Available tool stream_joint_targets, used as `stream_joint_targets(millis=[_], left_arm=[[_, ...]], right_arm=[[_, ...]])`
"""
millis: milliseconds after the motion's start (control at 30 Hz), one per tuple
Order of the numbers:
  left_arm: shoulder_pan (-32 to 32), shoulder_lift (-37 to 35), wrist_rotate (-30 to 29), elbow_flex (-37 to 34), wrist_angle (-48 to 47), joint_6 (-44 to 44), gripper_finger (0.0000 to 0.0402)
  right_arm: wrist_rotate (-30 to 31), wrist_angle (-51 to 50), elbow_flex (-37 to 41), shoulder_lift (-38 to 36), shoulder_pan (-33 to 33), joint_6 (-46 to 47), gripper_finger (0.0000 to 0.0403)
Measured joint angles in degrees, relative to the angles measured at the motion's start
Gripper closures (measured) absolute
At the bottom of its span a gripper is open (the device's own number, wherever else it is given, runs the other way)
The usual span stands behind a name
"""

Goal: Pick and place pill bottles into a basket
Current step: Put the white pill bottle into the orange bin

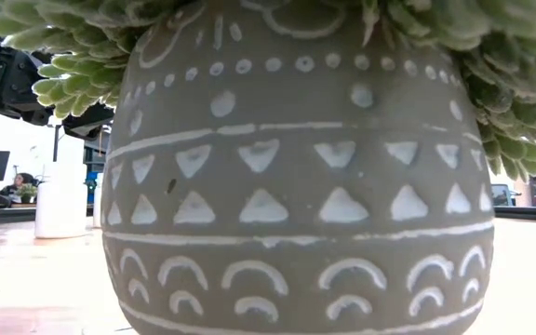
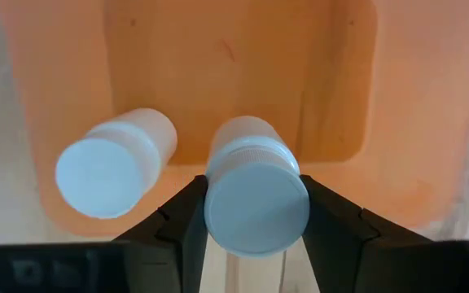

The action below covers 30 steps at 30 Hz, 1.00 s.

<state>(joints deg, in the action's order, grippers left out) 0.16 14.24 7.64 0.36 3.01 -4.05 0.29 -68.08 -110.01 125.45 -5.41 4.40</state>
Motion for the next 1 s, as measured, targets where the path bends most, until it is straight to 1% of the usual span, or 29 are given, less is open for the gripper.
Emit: stream_joint_targets(millis=[400, 633, 1000], left_arm=[[0.01, -0.02, 0.00, 0.00, 0.00, 0.00, 0.0169], [0.01, -0.02, -0.01, 0.00, 0.01, 0.02, 0.0168], [0.00, 0.00, -0.02, 0.00, -0.02, 0.01, 0.0168]], right_arm=[[-0.10, 4.39, 4.90, -0.13, 0.02, -0.58, 0.0252], [-0.14, 4.90, 5.42, -0.20, 0.02, -0.59, 0.0252], [-0.21, 5.12, 5.44, -0.20, 0.02, -1.97, 0.0222]])
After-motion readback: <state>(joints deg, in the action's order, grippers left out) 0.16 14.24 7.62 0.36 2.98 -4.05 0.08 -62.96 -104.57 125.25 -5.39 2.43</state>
